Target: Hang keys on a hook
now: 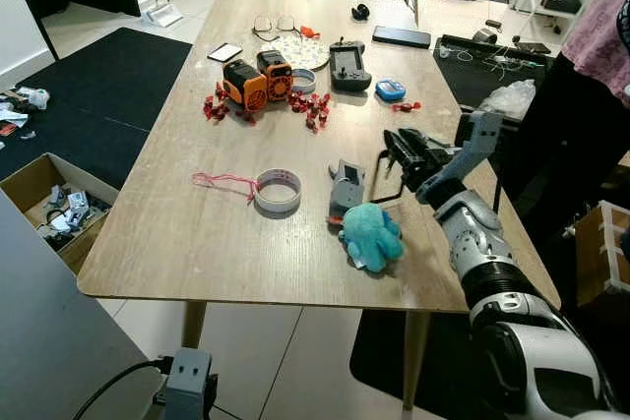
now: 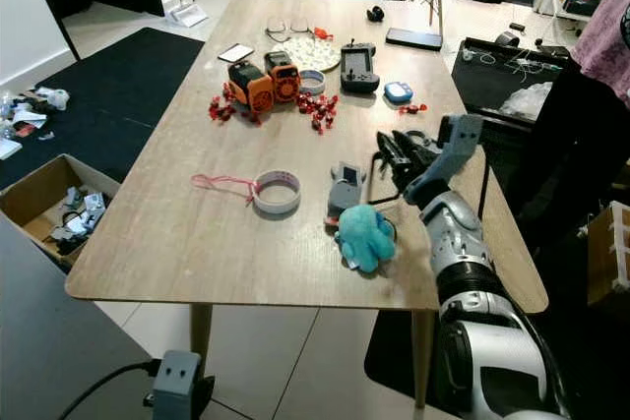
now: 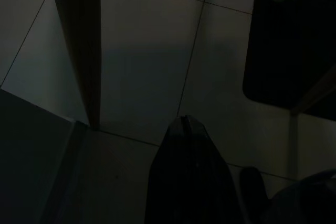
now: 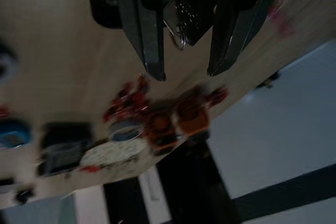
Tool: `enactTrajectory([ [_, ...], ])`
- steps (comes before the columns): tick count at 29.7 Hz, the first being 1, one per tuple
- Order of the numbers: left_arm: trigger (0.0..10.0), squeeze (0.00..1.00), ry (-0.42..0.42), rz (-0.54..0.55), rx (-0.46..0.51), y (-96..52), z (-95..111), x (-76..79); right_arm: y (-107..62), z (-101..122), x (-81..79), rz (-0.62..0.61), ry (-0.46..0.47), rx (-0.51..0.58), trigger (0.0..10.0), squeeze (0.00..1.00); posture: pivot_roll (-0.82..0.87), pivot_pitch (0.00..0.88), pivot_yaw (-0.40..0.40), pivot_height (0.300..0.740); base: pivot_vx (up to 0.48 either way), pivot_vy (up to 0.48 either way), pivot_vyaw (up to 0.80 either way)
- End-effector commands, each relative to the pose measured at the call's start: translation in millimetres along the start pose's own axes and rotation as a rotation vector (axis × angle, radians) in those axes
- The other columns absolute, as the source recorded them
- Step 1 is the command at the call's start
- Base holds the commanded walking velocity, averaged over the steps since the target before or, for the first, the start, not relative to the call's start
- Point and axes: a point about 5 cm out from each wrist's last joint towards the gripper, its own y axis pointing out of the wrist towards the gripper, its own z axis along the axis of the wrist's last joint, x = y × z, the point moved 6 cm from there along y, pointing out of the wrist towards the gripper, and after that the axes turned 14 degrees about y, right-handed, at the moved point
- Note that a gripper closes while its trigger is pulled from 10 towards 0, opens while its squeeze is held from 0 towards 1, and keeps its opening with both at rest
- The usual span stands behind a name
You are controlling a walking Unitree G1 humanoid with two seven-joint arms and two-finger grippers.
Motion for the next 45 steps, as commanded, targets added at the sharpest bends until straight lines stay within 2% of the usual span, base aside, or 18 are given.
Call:
enactTrajectory([
  [1,10.0,0.0,-0.013,-0.004,-0.028,-4.8,-9.8,2.9,-2.8,-15.1,-9.1,0.065,0.023,-0.067,10.0,0.0,0.06,0.119,-0.048,0.74,0.0,0.0,0.0],
  [8,10.0,0.0,-0.018,-0.005,-0.028,-4.8,-10.1,3.6,-6.0,-32.1,-26.8,0.17,0.043,-0.152,10.0,0.0,0.06,0.123,-0.05,0.74,0.0,0.0,0.0],
  [11,10.0,0.0,-0.02,-0.005,-0.028,-4.6,-10.0,3.9,-4.4,-30.7,-32.7,0.192,0.047,-0.143,10.0,0.0,0.06,0.123,-0.049,0.74,0.0,0.0,0.0],
  [12,10.0,0.0,-0.02,-0.005,-0.028,-4.1,-9.8,3.7,0.1,-21.5,-37.6,0.202,0.066,-0.107,10.0,0.0,0.06,0.121,-0.049,0.74,0.0,0.0,0.0],
  [17,10.0,0.0,-0.019,-0.004,-0.028,-3.2,-8.9,3.0,6.2,-12.2,-48.0,0.235,0.076,-0.084,10.0,0.0,0.06,0.118,-0.048,0.74,0.0,0.0,0.0],
  [19,10.0,0.0,-0.019,-0.004,-0.027,-2.9,-8.5,2.7,8.6,-13.2,-61.4,0.287,0.078,-0.099,10.0,0.0,0.06,0.115,-0.048,0.74,0.0,0.0,0.0],
  [20,10.0,0.0,-0.019,-0.004,-0.027,-2.9,-8.5,2.7,8.6,-13.2,-61.4,0.287,0.078,-0.099,10.0,0.0,0.06,0.115,-0.048,0.74,0.0,0.0,0.0],
  [24,10.0,0.0,-0.018,-0.004,-0.026,-2.0,-7.5,2.1,10.8,-19.3,-79.1,0.348,0.075,-0.129,10.0,0.0,0.06,0.112,-0.048,0.74,0.0,0.0,0.0],
  [26,10.0,0.0,-0.018,-0.004,-0.025,-1.8,-7.3,2.0,11.2,-20.8,-81.6,0.356,0.074,-0.134,10.0,0.0,0.06,0.112,-0.048,0.74,0.0,0.0,0.0],
  [28,10.0,0.0,-0.018,-0.003,-0.024,-1.2,-6.6,1.9,14.2,-26.7,-93.3,0.39,0.084,-0.144,10.0,0.0,0.06,0.11,-0.047,0.74,0.0,0.0,0.0],
  [32,10.0,0.0,-0.018,-0.004,-0.023,-0.4,-5.8,2.1,14.1,-37.5,-99.7,0.407,0.083,-0.182,10.0,0.0,0.06,0.108,-0.049,0.74,0.0,0.0,0.0],
  [39,10.0,0.0,-0.021,-0.003,-0.022,-0.2,-5.5,2.7,6.9,-63.5,-97.9,0.399,0.057,-0.291,10.0,0.0,0.06,0.107,-0.052,0.74,0.0,0.0,0.0],
  [42,10.0,0.0,-0.023,-0.002,-0.024,-0.9,-6.6,3.4,-3.7,-83.2,-100.1,0.422,0.054,-0.372,10.0,0.0,0.05,0.105,-0.052,0.74,0.0,0.0,0.0],
  [45,10.0,0.0,-0.023,-0.002,-0.026,-1.2,-7.4,4.1,-10.4,-92.9,-103.5,0.451,0.059,-0.409,10.0,0.0,0.05,0.104,-0.053,0.74,0.0,0.0,0.0],
])
